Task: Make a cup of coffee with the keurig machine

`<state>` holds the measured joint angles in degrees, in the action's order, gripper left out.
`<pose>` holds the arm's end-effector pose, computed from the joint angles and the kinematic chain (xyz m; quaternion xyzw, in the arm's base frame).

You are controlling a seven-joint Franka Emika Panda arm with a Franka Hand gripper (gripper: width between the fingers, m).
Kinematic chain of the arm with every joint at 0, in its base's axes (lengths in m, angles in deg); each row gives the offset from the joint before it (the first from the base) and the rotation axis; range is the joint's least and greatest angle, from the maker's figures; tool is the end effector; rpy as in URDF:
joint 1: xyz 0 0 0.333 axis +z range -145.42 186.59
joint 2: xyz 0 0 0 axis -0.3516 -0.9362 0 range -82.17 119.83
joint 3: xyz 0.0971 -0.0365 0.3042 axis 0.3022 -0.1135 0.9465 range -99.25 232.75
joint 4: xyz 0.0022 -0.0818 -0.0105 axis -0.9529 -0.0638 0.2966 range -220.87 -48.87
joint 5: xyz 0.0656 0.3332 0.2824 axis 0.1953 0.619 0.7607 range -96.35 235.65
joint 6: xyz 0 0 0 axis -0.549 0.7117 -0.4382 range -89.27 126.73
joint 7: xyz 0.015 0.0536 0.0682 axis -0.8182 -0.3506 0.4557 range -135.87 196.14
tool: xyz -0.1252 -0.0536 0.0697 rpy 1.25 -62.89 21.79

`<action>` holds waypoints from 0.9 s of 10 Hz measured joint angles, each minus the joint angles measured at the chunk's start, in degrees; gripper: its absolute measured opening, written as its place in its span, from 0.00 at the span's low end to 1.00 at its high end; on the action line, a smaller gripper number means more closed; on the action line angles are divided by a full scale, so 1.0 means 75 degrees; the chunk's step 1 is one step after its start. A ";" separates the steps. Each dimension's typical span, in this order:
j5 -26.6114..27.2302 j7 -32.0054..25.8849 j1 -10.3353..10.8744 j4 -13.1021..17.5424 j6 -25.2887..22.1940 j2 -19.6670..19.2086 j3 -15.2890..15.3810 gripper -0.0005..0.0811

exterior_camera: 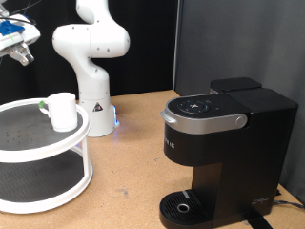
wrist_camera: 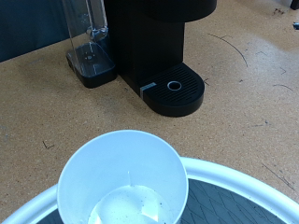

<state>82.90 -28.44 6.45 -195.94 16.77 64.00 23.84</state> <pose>0.2531 -0.2658 0.3808 -0.9287 -0.0738 -0.2262 0.2843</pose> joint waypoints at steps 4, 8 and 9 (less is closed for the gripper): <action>0.0022 -0.0132 0.0090 -0.0189 0.0240 -0.0042 -0.0097 0.01; 0.0000 -0.0327 0.0163 -0.0852 0.1315 -0.0143 -0.0096 0.01; 0.0000 -0.0475 0.0164 -0.1031 0.1600 -0.0204 -0.0102 0.01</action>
<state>82.90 -32.01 7.67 -203.67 28.77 62.47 23.07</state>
